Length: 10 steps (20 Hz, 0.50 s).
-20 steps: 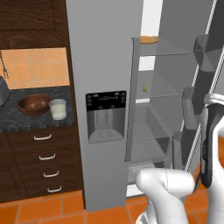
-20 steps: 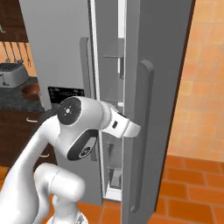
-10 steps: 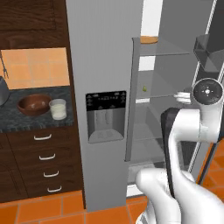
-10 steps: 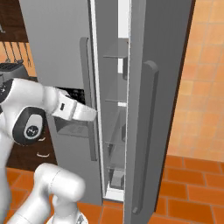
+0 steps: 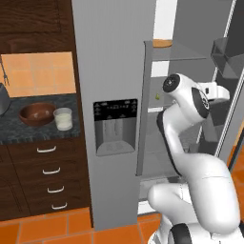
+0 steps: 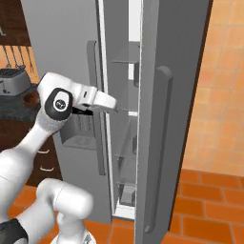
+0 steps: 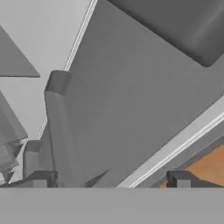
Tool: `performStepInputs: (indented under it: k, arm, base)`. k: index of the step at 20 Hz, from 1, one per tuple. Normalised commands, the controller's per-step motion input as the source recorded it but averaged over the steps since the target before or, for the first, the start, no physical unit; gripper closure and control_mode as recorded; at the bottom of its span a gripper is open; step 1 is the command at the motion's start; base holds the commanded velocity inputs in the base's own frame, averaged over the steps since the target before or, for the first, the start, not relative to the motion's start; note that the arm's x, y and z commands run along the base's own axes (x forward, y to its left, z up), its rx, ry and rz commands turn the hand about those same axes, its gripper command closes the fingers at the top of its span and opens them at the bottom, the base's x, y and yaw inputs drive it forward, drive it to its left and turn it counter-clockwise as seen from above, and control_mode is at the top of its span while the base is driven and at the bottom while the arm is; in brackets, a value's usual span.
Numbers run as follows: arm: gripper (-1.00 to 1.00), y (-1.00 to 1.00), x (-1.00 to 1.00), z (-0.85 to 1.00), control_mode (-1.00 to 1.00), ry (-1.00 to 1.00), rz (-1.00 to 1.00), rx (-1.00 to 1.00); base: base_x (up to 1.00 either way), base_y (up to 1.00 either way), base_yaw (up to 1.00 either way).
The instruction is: Grab a lemon wedge from the fridge and one ice cube from the ice bowl, and put them in the glass of lemonade.
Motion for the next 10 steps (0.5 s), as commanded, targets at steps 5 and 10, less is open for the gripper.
performStepInputs:
  k: [5, 10]
  arm:
    - [-1.0, -0.95, 0.59, -0.5, -1.0, 0.22, -0.21, 0.0]
    - [-1.0, -0.96, 0.27, -0.4, -1.0, 0.01, -0.21, 0.0]
  base:
    - [0.0, 0.0, 0.0]
    - [0.0, 0.0, 0.0]
